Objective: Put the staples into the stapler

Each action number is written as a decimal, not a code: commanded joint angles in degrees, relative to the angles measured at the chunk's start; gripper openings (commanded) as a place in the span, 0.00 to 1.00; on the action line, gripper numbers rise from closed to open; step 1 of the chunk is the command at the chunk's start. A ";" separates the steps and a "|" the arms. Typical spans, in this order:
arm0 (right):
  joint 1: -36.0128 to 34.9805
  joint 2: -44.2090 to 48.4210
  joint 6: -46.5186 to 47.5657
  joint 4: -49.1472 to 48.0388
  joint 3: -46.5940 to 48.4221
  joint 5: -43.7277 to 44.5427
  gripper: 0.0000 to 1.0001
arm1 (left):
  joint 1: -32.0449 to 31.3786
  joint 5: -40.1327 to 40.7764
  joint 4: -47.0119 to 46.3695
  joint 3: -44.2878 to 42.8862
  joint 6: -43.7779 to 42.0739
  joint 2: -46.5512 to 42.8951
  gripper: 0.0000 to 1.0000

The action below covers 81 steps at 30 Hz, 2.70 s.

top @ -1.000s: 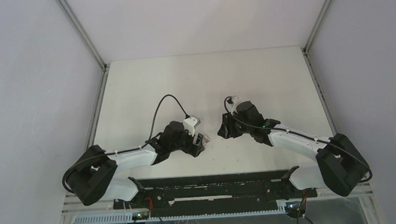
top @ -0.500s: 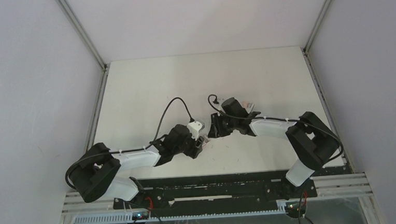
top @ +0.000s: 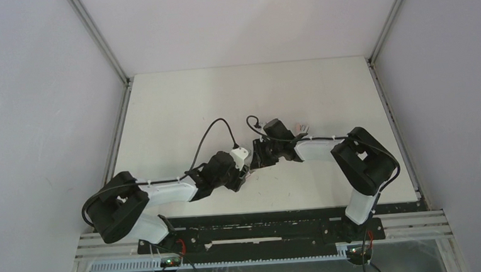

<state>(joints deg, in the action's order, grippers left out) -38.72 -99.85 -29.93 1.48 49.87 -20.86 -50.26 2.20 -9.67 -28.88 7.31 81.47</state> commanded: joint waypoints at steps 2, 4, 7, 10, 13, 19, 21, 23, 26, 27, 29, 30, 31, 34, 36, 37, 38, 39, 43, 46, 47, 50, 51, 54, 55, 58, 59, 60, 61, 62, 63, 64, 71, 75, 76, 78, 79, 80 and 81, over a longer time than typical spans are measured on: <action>0.13 -1.35 -0.78 -2.57 2.35 -1.84 0.26 | -0.67 0.89 1.93 -2.32 -0.85 1.03 0.53; 0.10 -1.84 -0.62 -2.78 2.55 -2.64 0.23 | -0.72 1.20 2.21 -2.52 -0.85 1.23 0.51; 0.13 -2.56 -0.41 -2.90 3.08 -3.66 0.18 | -0.81 1.92 2.59 -2.75 -0.72 1.48 0.50; 0.20 -3.04 -0.35 -3.10 3.43 -3.75 0.09 | -0.80 2.11 2.64 -2.76 -0.44 1.44 0.49; 0.68 -3.31 -0.38 -3.72 3.68 -3.66 0.01 | -0.80 3.45 2.77 -2.69 0.45 1.65 0.49; 1.98 -4.31 1.98 -4.34 5.60 -4.09 0.00 | -0.81 4.86 2.62 -1.98 2.65 1.32 0.49; 2.31 -4.83 3.44 -3.88 6.66 -4.16 0.00 | -0.80 5.13 2.75 -1.86 2.82 1.23 0.49; 2.57 -5.35 4.93 -3.19 7.72 -4.14 0.00 | -0.85 5.62 2.81 -1.77 3.09 1.08 0.49; 3.00 -6.05 6.99 -1.76 9.37 -3.73 0.00 | -0.82 6.65 2.95 -1.64 3.63 0.90 0.49; 3.15 -6.32 7.62 -1.36 9.83 -3.69 0.00 | -0.81 7.03 2.99 -1.55 3.86 0.82 0.49; 3.50 -6.76 8.44 -0.60 10.81 -3.66 0.00 | -0.80 7.47 2.99 -1.44 4.16 0.75 0.48; 3.66 -6.96 8.75 -0.33 11.12 -3.63 0.00 | -0.80 7.79 3.16 -1.44 4.38 0.74 0.48; 3.84 -7.18 8.95 -0.14 11.39 -3.50 0.00 | -0.80 8.01 3.31 -1.44 4.60 0.74 0.48; 4.46 -7.74 9.02 0.28 11.90 -3.48 0.00 | -0.80 8.50 3.73 -1.42 5.02 0.71 0.48; 4.93 -8.05 8.93 0.33 12.20 -3.32 0.00 | -0.81 8.56 3.93 -1.25 5.23 0.43 0.47; 5.23 -8.19 8.86 0.43 12.28 -3.17 0.00 | -0.80 8.75 4.00 -1.15 5.40 0.25 0.47; 5.50 -8.31 8.80 0.56 12.49 -3.04 0.00 | -0.80 8.97 4.11 -1.03 5.55 0.06 0.47; 5.76 -8.38 8.71 0.69 12.70 -2.75 0.00 | -0.80 9.14 4.25 -0.93 5.69 -0.10 0.47; 6.79 -8.51 9.07 1.78 13.53 -0.98 0.00 | -0.80 9.77 4.89 -0.65 6.40 -0.45 0.47; 7.96 -8.52 9.11 2.37 13.93 -0.34 0.00 | -0.80 10.44 5.41 -0.35 7.14 -0.64 0.47; 8.41 -8.47 9.02 2.40 14.01 -0.26 0.00 | -0.80 10.74 5.59 -0.25 7.57 -0.82 0.47; 9.83 -8.42 8.84 2.68 14.26 0.31 0.00 | -0.80 11.69 6.01 0.46 8.87 -1.80 0.47; 10.26 -8.43 8.84 2.86 14.37 0.64 0.00 | -0.80 12.07 6.14 0.79 9.31 -2.09 0.47; 11.34 -8.43 8.63 2.88 14.62 1.13 0.00 | -0.80 12.82 6.62 1.72 11.06 -3.51 0.47; 11.71 -8.47 8.58 2.84 14.76 1.17 0.00 | -0.80 12.94 6.60 2.07 11.63 -4.01 0.47; 12.38 -8.75 8.85 3.20 15.59 1.21 0.00 | -0.83 14.01 6.79 3.48 13.45 -5.70 0.47; 12.52 -8.92 8.98 3.53 15.98 1.33 0.00 | -0.74 14.74 7.15 3.81 14.03 -6.19 0.47; 12.67 -9.09 9.17 3.80 16.31 1.49 0.00 | -0.72 15.65 7.89 4.01 14.82 -6.62 0.48; 12.70 -9.25 9.39 4.15 16.72 1.66 0.06 | -0.60 16.74 8.74 4.15 15.63 -6.86 0.48; 12.85 -9.37 9.49 4.37 17.01 1.84 0.17 | -0.36 17.68 9.41 4.16 16.62 -7.07 0.48; 12.89 -9.39 9.60 4.53 17.36 1.99 0.29 | 0.01 18.22 9.94 4.14 17.48 -7.15 0.49; 12.95 -9.28 9.77 4.83 17.62 2.17 0.39 | 0.48 18.60 10.59 4.03 18.49 -7.12 0.49; 13.31 -3.09 10.94 7.82 17.35 5.79 0.53 | 6.33 19.37 8.97 3.27 23.81 -7.28 0.56; 13.32 5.03 12.10 10.97 14.60 9.38 0.54 | 9.81 18.37 7.52 2.17 23.34 -6.60 0.63; 13.33 7.13 12.21 11.70 13.37 10.48 0.55 | 10.19 17.49 7.15 1.83 22.72 -6.63 0.68; 13.35 12.22 12.25 13.09 10.39 12.82 0.58 | 10.27 15.56 6.74 1.09 21.33 -7.47 0.80; 13.47 14.73 12.22 13.66 8.60 13.84 0.59 | 10.27 14.46 7.06 0.45 20.74 -8.33 0.84; 13.55 17.33 12.20 14.25 6.91 14.78 0.60 | 10.25 13.82 7.75 -0.32 20.36 -9.45 0.87; 13.91 19.52 11.84 14.95 5.14 15.71 0.61 | 10.29 13.65 8.99 -1.35 20.34 -10.65 0.89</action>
<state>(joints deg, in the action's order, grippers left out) -25.52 -88.84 -19.18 13.34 59.79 -10.72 -40.14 19.00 -1.91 -26.26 28.75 74.89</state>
